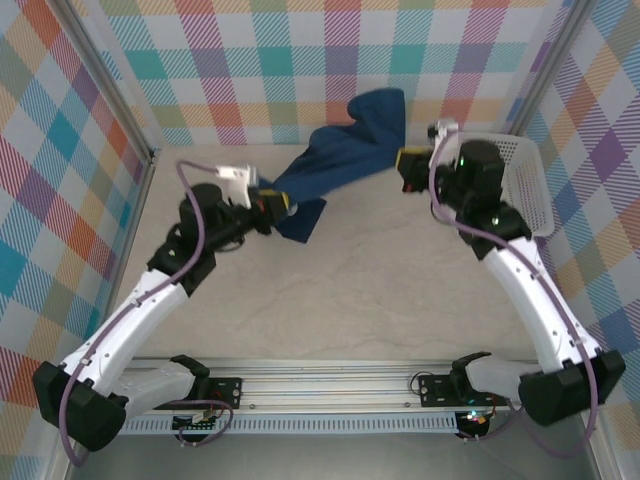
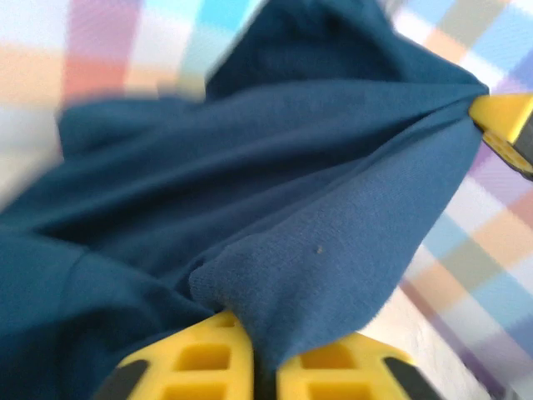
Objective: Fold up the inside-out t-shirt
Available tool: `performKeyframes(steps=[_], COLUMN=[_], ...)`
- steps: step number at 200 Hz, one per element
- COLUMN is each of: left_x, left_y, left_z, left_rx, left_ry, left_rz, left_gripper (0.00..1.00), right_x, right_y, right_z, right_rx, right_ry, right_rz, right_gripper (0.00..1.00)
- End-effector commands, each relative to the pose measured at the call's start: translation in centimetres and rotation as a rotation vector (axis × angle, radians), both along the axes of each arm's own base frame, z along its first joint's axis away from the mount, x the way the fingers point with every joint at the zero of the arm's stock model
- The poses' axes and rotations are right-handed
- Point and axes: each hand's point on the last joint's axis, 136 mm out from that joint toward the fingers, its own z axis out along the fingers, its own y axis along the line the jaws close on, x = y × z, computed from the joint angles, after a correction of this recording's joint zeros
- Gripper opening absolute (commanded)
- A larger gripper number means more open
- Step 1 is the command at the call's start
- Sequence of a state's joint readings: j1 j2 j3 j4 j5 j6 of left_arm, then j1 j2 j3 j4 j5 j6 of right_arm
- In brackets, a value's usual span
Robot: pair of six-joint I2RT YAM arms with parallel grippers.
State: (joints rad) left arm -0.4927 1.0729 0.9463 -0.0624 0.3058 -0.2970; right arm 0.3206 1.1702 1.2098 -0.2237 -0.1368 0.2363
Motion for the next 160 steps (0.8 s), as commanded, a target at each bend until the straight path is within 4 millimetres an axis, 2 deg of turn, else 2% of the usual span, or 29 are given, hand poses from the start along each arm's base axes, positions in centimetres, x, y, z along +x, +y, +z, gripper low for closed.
performKeyframes(steps=[1,11,24,39,43,48,53,67,89,108,118,127,142,160], left_x=[-6.3,-8.8,-10.6,-9.9,-9.4,-8.5,-8.0,-6.1,-3.8,-2.2,-1.7,-1.5,-1.5,-1.3], left_y=[-2.3,-2.5,-2.2,-0.8,-0.2,0.6,1.9,4.6,6.9,8.0,8.1,7.4,5.6,5.1], left_z=[-11.5,-14.3,-15.4,-14.7,-14.3,-13.7,-14.0,-13.9,-15.0,-16.4,-17.4,-18.4,-20.4,-22.7], left_rx=[0.086,0.116,0.138,0.163,0.171,0.176,0.201,0.222,0.262,0.321,0.359,0.369,0.35,0.371], left_ry=[0.298,0.371,0.403,0.369,0.352,0.326,0.341,0.351,0.418,0.472,0.509,0.545,0.609,0.652], left_rz=[-0.197,-0.24,-0.26,-0.171,-0.127,-0.057,0.028,0.226,0.366,0.416,0.418,0.387,0.31,0.294], left_gripper=[0.3,0.39,0.46,0.52,0.56,0.61,0.65,0.68,0.69,0.7,0.7,0.7,0.7,0.69], right_x=[-4.3,-6.8,-8.9,-9.6,-9.5,-9.4,-9.3,-8.9,-8.4,-7.9,-7.8,-7.8,-7.6,-7.9], right_y=[-2.0,-3.2,-3.8,-2.9,-2.5,-1.7,-0.8,2.2,8.0,12.4,14.5,15.7,17.3,18.7], right_z=[-14.6,-17.8,-19.9,-20.5,-20.4,-20.4,-20.2,-20.2,-20.6,-21.6,-22.3,-23.1,-24.5,-26.2], right_rx=[-0.028,-0.038,-0.029,0.003,0.011,0.016,0.013,-0.013,-0.066,-0.125,-0.139,-0.154,-0.158,-0.16], right_ry=[0.423,0.491,0.534,0.535,0.532,0.531,0.526,0.514,0.51,0.52,0.533,0.543,0.577,0.612], right_rz=[-0.082,-0.119,-0.131,-0.085,-0.066,-0.035,-0.001,0.104,0.278,0.377,0.425,0.446,0.462,0.473], right_gripper=[0.16,0.28,0.37,0.42,0.43,0.44,0.44,0.47,0.51,0.53,0.56,0.59,0.6,0.61])
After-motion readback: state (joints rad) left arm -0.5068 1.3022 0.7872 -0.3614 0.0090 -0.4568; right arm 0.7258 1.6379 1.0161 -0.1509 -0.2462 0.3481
